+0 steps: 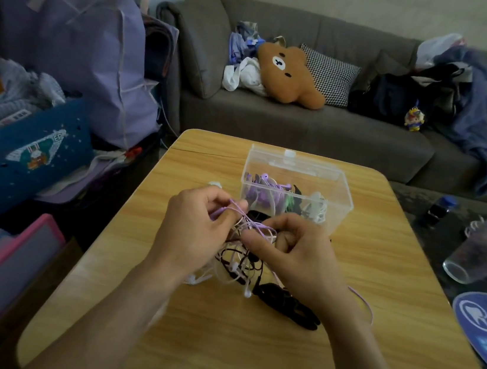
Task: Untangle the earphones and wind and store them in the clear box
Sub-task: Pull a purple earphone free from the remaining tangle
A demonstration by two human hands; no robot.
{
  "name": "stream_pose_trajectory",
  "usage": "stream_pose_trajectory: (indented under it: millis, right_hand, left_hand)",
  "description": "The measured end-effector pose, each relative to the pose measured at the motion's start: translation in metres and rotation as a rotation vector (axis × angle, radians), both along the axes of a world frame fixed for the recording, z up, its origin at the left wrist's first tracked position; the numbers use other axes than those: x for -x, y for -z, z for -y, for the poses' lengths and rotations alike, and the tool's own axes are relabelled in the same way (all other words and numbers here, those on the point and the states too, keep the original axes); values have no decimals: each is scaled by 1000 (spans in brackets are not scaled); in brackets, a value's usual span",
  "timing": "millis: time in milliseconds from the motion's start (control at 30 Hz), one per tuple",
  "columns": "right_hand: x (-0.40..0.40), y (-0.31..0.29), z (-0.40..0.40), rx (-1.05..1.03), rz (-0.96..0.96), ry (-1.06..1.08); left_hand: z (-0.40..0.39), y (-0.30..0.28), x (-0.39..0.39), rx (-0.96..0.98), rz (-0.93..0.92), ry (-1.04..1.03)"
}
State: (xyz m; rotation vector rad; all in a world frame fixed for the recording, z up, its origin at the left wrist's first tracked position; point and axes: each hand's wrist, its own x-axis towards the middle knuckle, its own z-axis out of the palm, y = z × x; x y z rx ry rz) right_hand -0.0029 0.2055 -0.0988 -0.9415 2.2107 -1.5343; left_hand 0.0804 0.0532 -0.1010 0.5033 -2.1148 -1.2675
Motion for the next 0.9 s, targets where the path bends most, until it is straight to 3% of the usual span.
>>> stream_pose_trajectory:
  millis: [233, 367, 533, 733, 900]
  right_hand:
    - [-6, -6, 0, -11, -108, -69]
    - [-5, 1, 3, 72, -107, 33]
    - [-4, 5, 4, 82, -241, 168]
    - [-7, 9, 8, 168, -428, 270]
    - [-5, 11, 8, 204, -480, 309]
  left_hand:
    - [-3, -1, 0, -65, -1, 151]
    - [-2, -1, 0, -117, -33, 223]
    - [4, 0, 0, -151, 2, 338]
    - [8, -2, -4, 1, 16, 291]
    - [3, -1, -2, 216, -128, 205]
